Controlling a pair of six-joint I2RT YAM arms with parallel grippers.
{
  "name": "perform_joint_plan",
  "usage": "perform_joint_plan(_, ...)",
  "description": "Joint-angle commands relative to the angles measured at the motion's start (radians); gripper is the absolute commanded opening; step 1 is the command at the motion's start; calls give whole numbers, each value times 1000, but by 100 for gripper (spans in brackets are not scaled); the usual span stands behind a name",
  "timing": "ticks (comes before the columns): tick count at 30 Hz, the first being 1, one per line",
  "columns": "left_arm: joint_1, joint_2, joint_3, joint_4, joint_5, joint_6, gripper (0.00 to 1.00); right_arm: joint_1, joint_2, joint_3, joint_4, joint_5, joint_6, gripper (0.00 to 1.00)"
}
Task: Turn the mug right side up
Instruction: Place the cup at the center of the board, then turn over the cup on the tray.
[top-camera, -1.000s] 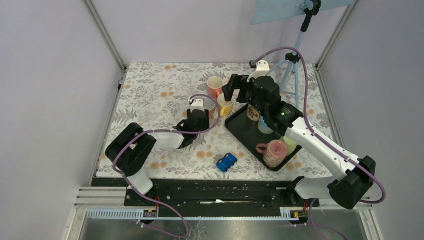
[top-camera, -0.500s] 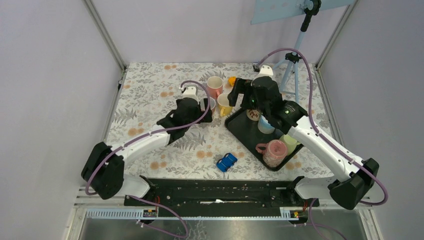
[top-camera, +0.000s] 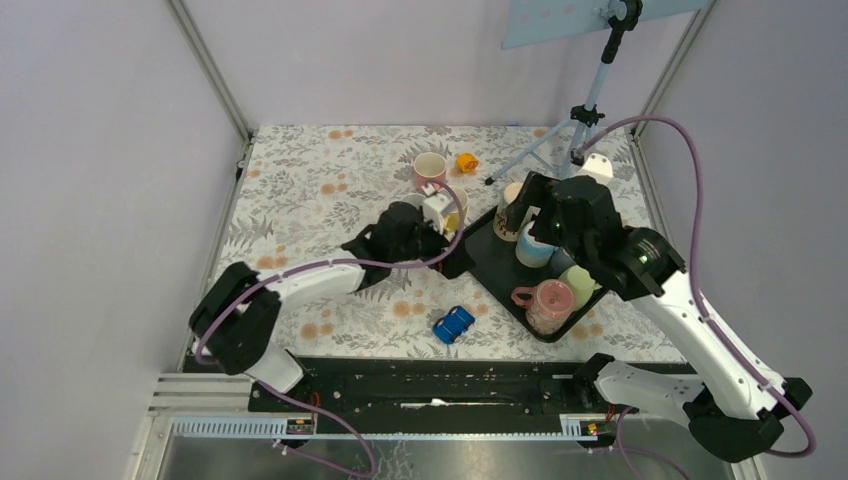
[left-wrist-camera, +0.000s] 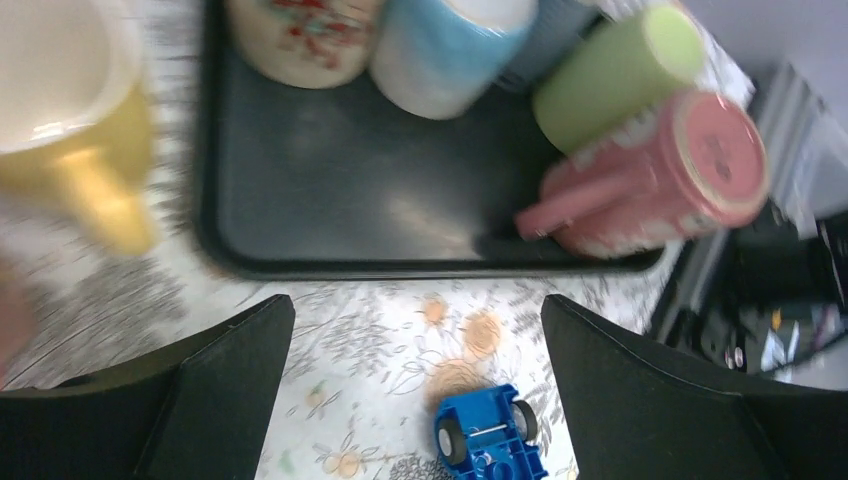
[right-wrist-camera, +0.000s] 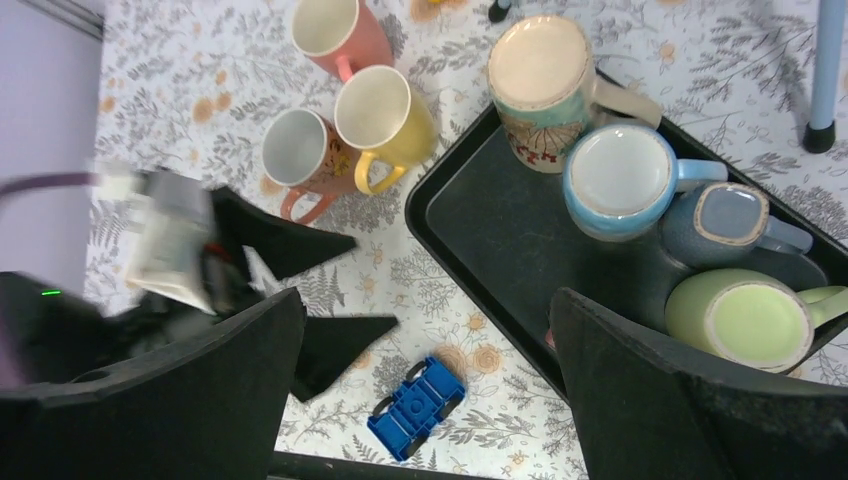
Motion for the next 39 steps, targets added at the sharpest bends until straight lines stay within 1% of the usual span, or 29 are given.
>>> perform_joint_plan(1, -47, 109, 86, 194, 336, 201, 99, -4, -36, 76, -26, 58, -18, 100)
perform_joint_plan(5, -97, 183, 152, 176, 405, 350, 99, -6, -55, 77, -27, 62, -47, 100)
perform_joint_plan(9, -146, 261, 238, 87, 430, 476, 99, -5, -77, 83, -18, 66, -55, 100)
perform_joint_plan(11, -167, 294, 268, 44, 440, 532, 96, -6, -84, 93, -11, 65, -60, 100)
perform_joint_plan(21, -224, 441, 370, 20, 471, 620, 92, -4, -159, 108, 80, 44, -86, 100)
perform_joint_plan(22, -240, 482, 421, -10, 469, 644, 91, -5, -179, 99, 113, 41, -93, 100)
perform_joint_plan(25, -248, 527, 462, -36, 466, 663, 90, -5, -191, 95, 141, 34, -101, 100)
perform_joint_plan(32, -261, 577, 512, -81, 454, 693, 89, -4, -193, 80, 168, 9, -106, 100)
perform_joint_plan(39, -271, 605, 524, -84, 458, 695, 83, -5, -199, 45, 183, 1, -102, 100)
